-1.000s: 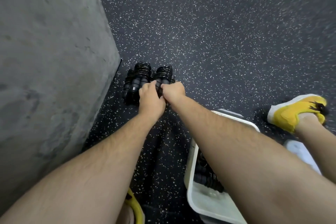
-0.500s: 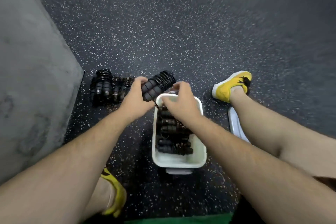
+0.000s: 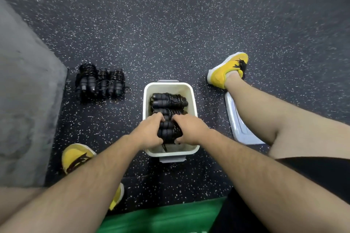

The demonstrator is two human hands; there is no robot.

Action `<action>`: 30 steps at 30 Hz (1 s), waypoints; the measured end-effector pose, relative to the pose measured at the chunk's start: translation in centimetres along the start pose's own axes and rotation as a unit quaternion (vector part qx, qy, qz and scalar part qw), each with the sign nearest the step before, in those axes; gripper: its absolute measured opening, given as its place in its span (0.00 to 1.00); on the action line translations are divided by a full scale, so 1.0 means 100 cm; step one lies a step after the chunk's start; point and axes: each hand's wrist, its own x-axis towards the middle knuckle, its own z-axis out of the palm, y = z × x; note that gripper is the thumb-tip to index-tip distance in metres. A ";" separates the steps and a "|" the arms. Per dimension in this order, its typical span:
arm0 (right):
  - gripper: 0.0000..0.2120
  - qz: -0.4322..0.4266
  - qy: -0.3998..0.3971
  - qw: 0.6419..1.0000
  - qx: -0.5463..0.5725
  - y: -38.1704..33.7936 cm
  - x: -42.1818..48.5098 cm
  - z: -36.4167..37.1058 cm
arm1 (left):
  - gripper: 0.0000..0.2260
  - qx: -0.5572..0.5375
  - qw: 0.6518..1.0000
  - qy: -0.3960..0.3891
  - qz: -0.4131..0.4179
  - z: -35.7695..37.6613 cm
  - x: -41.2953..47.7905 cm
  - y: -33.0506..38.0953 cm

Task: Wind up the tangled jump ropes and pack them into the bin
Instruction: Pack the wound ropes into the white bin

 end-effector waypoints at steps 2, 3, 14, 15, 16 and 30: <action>0.27 -0.004 -0.004 1.000 -0.011 0.002 0.007 0.009 | 0.23 0.075 0.997 0.014 0.026 0.005 0.007 -0.004; 0.27 -0.005 -0.005 1.000 -0.012 0.003 0.009 0.013 | 0.21 0.112 0.993 0.021 0.041 0.007 0.011 -0.005; 0.29 -0.046 0.034 0.994 -0.093 0.010 0.015 0.038 | 0.19 0.316 0.944 0.052 0.078 0.030 0.029 -0.011; 0.30 -0.039 0.028 0.995 -0.083 0.008 0.015 0.039 | 0.19 0.318 0.944 0.054 0.071 0.032 0.030 -0.011; 0.30 -0.031 0.023 0.996 -0.075 0.006 0.016 0.040 | 0.18 0.318 0.944 0.056 0.067 0.033 0.030 -0.010; 0.20 -0.011 0.132 0.991 -0.026 -0.019 0.026 0.013 | 0.07 0.201 0.964 0.157 0.073 0.003 0.018 -0.015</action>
